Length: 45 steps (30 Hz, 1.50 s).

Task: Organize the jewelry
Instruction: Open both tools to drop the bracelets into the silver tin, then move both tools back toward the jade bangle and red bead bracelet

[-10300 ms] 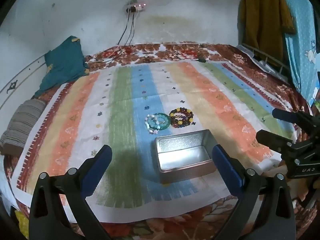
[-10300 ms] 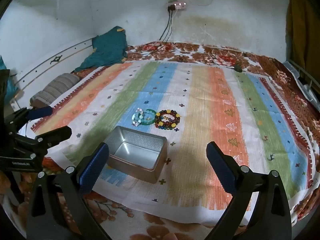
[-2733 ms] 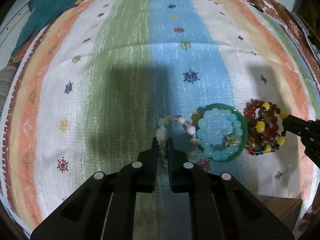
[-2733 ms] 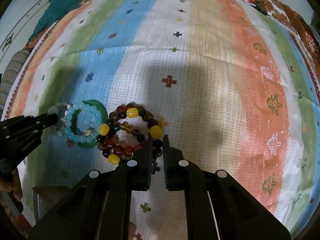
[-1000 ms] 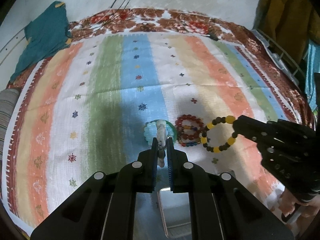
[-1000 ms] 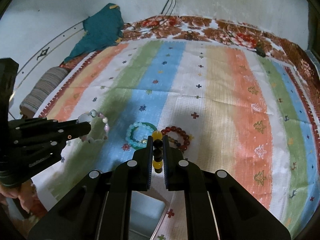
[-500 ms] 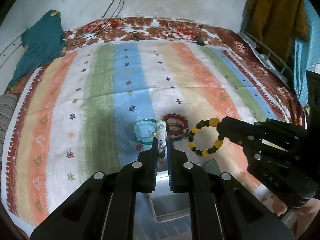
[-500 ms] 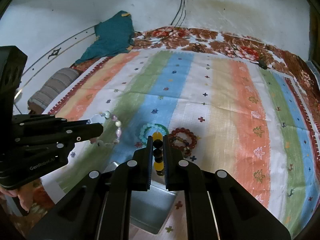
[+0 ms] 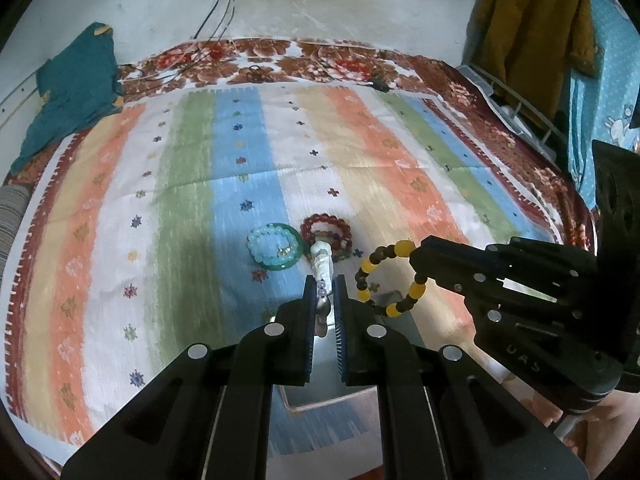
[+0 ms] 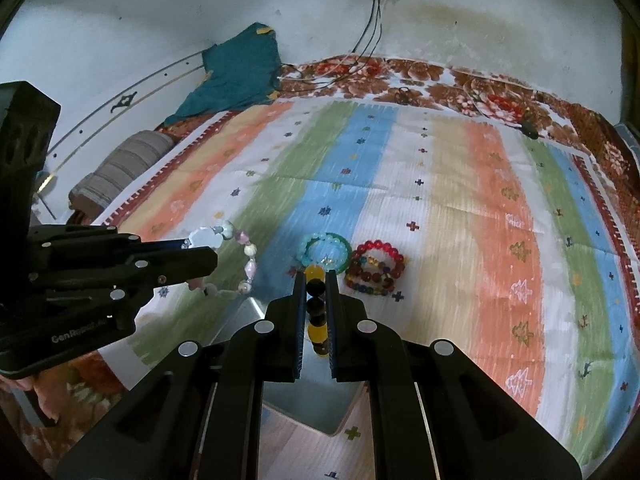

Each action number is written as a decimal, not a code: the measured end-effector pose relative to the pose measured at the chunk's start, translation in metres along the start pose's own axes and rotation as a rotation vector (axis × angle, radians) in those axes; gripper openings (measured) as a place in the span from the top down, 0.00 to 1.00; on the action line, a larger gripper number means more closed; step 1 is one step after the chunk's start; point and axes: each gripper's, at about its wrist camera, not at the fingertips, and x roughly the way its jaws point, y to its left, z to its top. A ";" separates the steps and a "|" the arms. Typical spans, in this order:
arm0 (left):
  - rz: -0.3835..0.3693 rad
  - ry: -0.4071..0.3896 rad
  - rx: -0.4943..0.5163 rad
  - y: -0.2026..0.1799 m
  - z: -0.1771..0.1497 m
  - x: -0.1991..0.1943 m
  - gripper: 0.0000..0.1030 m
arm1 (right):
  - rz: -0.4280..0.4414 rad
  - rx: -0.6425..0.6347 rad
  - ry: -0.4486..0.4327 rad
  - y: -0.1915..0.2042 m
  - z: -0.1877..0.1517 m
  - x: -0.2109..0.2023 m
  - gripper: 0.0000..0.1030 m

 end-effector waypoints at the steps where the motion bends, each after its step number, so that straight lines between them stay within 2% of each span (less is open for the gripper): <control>1: 0.000 0.001 0.001 -0.001 -0.002 0.000 0.92 | 0.001 0.000 0.000 0.000 -0.002 -0.001 0.90; 10: -0.003 0.011 0.003 -0.003 -0.017 -0.005 0.92 | 0.014 0.007 0.015 0.003 -0.017 -0.010 0.90; 14: -0.004 0.039 -0.013 -0.002 -0.021 -0.002 0.90 | -0.001 0.028 0.038 -0.001 -0.020 -0.010 0.90; 15: 0.015 0.036 -0.023 0.000 -0.020 -0.002 0.86 | -0.010 0.040 0.046 -0.005 -0.020 -0.009 0.89; 16: 0.034 0.031 -0.036 0.003 -0.020 -0.002 0.79 | -0.022 0.050 0.049 -0.008 -0.020 -0.008 0.84; 17: 0.043 0.027 -0.049 0.007 -0.019 -0.003 0.72 | -0.037 0.057 0.048 -0.011 -0.019 -0.009 0.72; 19: 0.045 0.023 -0.069 0.013 -0.018 -0.005 0.66 | -0.053 0.057 0.045 -0.014 -0.019 -0.009 0.61; 24: 0.038 0.011 -0.092 0.019 -0.016 -0.008 0.60 | -0.051 0.073 0.058 -0.022 -0.018 -0.005 0.60; 39: 0.108 0.021 -0.129 0.034 -0.010 0.003 0.36 | -0.068 0.116 0.086 -0.038 -0.009 0.009 0.41; 45: 0.129 0.035 -0.131 0.035 -0.008 0.008 0.23 | -0.076 0.118 0.098 -0.041 -0.005 0.015 0.31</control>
